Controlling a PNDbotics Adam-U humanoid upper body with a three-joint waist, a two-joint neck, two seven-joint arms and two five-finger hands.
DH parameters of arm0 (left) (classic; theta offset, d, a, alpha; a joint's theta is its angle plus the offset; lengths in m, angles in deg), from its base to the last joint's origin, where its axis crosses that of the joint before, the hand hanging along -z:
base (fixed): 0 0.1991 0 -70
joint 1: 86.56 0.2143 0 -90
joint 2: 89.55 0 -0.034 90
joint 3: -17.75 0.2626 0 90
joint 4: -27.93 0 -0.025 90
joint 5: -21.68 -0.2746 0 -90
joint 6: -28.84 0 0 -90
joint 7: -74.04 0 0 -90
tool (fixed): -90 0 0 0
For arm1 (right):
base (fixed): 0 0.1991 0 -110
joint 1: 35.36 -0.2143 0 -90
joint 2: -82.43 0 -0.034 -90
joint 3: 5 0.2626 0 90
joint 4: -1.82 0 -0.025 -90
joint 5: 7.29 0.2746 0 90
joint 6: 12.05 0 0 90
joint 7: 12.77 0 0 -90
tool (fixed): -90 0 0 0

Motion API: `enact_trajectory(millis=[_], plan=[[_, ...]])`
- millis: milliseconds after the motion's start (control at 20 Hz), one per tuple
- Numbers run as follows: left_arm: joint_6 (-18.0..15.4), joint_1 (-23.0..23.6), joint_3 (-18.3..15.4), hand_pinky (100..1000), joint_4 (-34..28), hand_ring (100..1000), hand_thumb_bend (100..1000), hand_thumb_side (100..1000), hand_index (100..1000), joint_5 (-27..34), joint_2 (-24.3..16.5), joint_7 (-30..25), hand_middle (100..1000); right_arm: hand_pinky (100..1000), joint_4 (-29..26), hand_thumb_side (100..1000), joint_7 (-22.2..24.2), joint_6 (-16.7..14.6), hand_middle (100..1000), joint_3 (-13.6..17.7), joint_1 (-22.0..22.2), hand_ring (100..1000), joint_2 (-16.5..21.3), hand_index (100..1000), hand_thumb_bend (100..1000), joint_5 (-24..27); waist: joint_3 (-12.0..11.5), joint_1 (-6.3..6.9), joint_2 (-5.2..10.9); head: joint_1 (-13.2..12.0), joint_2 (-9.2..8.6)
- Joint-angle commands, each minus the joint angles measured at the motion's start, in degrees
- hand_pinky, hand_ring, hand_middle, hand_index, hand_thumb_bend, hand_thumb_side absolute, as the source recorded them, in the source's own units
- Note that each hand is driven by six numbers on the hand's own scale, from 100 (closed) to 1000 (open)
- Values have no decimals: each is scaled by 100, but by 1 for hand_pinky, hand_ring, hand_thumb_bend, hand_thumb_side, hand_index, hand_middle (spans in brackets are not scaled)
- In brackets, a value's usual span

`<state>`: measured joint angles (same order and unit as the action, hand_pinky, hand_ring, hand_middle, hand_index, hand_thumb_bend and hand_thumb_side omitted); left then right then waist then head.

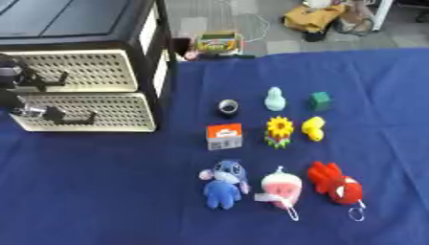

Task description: Pick up objects from table and place into drawer.

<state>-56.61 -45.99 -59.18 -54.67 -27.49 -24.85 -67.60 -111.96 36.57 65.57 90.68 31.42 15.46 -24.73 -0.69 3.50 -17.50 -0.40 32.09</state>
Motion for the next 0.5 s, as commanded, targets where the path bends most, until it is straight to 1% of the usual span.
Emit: enact_trajectory(millis=[50, 200, 500], plan=[[19, 146, -69, 100, -229, 100, 605, 870, 821, 122, -346, -32, 100, 748, -81, 1000, -23, -7, 820, 86, -78, 808, 123, 921, 100, 47, -28, -52, 128, 10, -67], [25, 322, -116, 100, -514, 100, 601, 871, 811, 319, -456, 29, 100, 748, -81, 1000, -41, -7, 820, 99, -78, 808, 123, 921, 100, 49, -45, -68, 144, 27, -69], [157, 663, -164, 100, -984, 100, 597, 873, 804, 459, -655, 92, 100, 748, -81, 1000, -70, -22, 821, 113, -86, 807, 124, 922, 100, 57, -60, -100, 167, 41, -36]])
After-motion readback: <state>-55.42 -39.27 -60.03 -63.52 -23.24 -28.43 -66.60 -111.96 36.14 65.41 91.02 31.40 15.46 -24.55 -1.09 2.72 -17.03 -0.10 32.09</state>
